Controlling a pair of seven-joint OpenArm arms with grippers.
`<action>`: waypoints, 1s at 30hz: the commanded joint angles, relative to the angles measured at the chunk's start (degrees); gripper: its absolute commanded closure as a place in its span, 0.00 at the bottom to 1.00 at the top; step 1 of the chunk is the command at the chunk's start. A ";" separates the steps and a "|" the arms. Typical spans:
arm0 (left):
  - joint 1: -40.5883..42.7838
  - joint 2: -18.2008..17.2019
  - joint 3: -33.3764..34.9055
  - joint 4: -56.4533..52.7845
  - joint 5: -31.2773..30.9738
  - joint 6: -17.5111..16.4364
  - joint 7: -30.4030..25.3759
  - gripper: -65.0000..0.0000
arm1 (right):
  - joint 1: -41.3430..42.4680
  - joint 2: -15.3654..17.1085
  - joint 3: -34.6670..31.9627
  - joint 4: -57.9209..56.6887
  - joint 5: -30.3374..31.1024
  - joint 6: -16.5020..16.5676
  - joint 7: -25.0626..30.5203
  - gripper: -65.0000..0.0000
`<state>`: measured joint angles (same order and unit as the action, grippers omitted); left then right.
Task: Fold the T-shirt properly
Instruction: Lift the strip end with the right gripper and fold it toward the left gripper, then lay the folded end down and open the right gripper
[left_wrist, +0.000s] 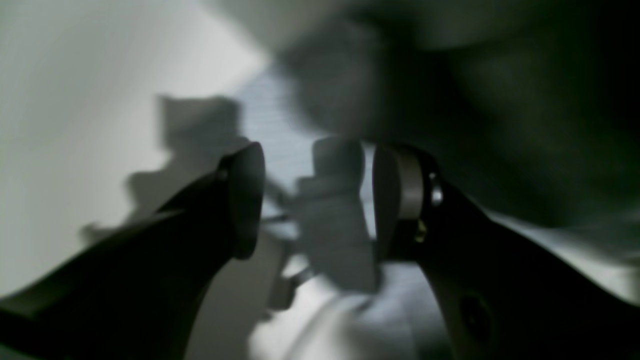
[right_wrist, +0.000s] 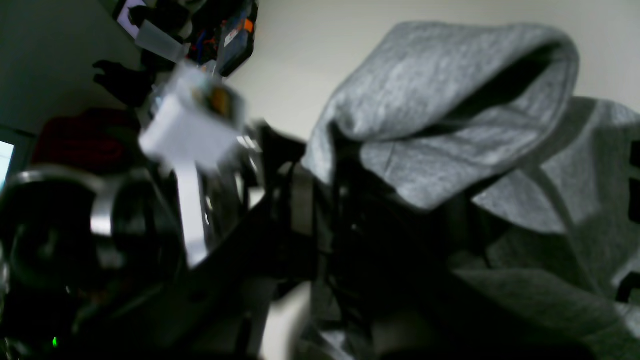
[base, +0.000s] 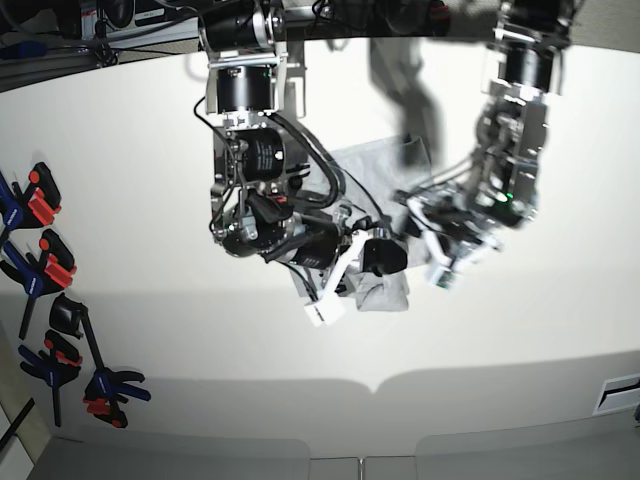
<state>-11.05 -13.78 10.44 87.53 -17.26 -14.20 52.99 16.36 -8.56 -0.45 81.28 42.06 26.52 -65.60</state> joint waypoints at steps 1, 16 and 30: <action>-1.51 -1.53 -0.26 1.07 0.96 -0.13 -0.52 0.51 | 1.60 -0.44 -0.17 1.11 1.73 0.07 1.29 1.00; -2.14 -10.36 -0.26 1.07 7.80 7.17 -0.50 0.51 | 2.23 -0.44 -4.00 1.11 1.84 3.39 0.90 0.48; -2.10 -10.36 -0.26 1.07 7.41 7.19 -0.50 0.51 | 5.62 0.63 -3.48 15.28 -19.78 1.49 -9.01 0.51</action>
<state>-11.77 -23.51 10.46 87.53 -9.82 -7.51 53.63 20.67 -7.70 -3.79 95.70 21.93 28.21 -74.98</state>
